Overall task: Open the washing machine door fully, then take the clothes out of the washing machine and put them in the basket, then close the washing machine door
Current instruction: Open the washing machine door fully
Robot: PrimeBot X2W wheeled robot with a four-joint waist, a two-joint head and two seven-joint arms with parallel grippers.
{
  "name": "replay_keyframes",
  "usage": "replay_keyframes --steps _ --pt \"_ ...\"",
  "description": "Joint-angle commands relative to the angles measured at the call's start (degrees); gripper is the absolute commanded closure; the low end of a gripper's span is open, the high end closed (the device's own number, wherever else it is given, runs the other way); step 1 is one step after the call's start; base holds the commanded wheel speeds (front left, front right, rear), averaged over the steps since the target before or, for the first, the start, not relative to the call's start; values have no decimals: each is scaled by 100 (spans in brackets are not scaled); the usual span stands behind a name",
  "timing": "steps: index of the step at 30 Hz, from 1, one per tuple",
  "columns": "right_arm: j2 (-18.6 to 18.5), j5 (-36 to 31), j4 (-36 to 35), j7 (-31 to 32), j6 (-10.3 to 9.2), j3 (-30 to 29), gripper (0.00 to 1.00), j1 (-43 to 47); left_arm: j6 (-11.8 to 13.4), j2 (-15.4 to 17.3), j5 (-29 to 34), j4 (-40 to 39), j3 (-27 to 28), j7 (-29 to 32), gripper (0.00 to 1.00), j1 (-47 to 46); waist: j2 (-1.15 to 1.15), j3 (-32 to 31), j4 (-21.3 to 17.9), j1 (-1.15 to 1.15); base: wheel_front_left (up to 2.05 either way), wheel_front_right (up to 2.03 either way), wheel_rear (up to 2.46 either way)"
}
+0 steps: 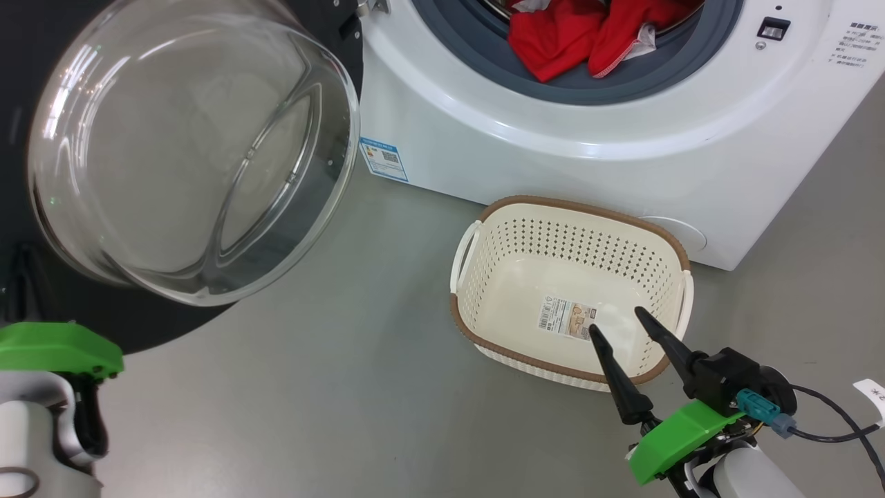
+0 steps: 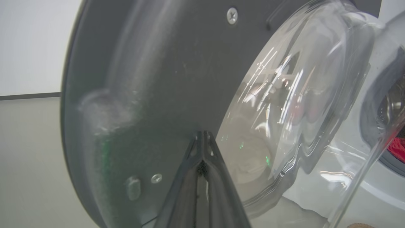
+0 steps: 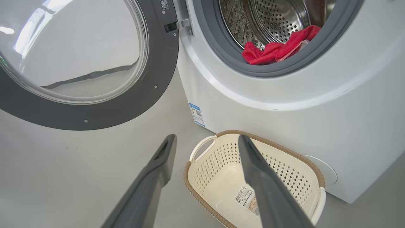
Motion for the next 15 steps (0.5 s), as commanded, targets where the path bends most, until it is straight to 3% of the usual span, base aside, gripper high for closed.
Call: replay_keyframes --steps 1,9,10,11,12,15 --pt "-11 123 -96 -37 36 137 0 -156 -22 215 85 -119 249 -67 100 -144 0 -16 -4 0 0 0 0" --pt "75 145 -53 -37 36 92 0 -146 0 -16 397 -472 315 -67 100 83 0 -208 -17 0 0 0 0" --pt "89 155 -52 -37 36 91 0 -142 34 -39 463 -586 308 -67 60 124 0 -232 -17 0 0 0 0" --pt "103 166 -58 -37 36 83 0 -137 44 -73 516 -717 289 -67 12 168 0 -261 -21 0 0 0 0" --pt "119 172 -69 -37 36 67 0 -133 55 -112 549 -853 279 -67 0 210 0 -285 -26 0 0 0 0" --pt "157 163 -108 -37 36 -57 0 -119 52 -186 682 -1386 238 -67 0 348 0 -367 -40 0 0 0 0"
